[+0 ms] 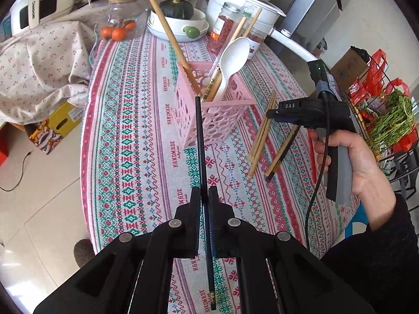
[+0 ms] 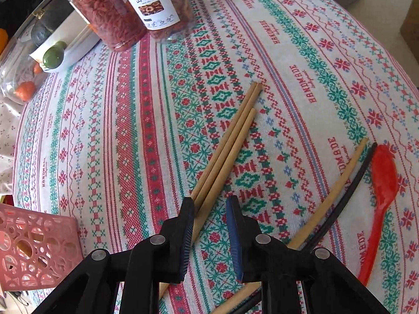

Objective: Organize utensils
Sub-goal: 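Lift the black chopstick toward the basket with the left tool while the right tool grasps a wooden chopstick, then lower the black chopstick into the pink basket and open the left tool, then carry the wooden chopstick over the pink basket and open the right tool, then grasp the red plastic spoon by its handle with the right tool, then grasp a wooden chopstick with the left tool while the right tool lifts the red spoon, then lower the wooden chopstick into the basket and open the left tool while the right tool carries the red spoon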

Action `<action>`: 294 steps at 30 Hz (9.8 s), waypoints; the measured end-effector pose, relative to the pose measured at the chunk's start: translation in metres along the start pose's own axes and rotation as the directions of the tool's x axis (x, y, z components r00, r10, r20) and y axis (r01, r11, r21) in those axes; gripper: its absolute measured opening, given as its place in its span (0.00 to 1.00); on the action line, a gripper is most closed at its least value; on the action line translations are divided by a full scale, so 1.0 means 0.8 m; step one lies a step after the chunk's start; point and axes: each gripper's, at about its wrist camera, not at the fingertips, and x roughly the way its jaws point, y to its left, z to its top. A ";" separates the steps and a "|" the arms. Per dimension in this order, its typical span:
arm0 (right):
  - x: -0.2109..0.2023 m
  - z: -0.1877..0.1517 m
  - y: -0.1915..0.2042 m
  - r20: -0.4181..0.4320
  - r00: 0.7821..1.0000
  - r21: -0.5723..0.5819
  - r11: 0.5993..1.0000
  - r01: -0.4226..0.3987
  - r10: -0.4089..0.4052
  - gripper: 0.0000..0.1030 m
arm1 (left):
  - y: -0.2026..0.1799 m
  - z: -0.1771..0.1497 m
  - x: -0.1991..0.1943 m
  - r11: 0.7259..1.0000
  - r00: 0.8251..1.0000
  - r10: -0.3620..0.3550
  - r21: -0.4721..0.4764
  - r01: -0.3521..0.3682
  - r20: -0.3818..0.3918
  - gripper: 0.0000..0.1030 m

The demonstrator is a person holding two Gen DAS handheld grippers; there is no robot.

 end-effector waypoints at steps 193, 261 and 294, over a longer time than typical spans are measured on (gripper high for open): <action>-0.047 -0.008 -0.160 0.047 0.985 -0.044 0.985 0.168 -0.166 0.60 | -0.154 0.004 0.099 0.962 0.981 0.182 0.197 -0.191 0.064 1.00; -0.217 -0.045 -0.077 0.327 0.904 -0.113 0.961 -0.253 0.276 0.04 | -0.110 0.074 -0.089 0.993 0.854 -0.114 0.050 0.103 0.508 0.05; -0.223 -0.054 0.060 0.494 0.774 -0.240 0.917 -0.318 0.397 0.04 | -0.033 0.102 -0.052 0.992 0.837 0.108 -0.002 -0.127 0.536 0.07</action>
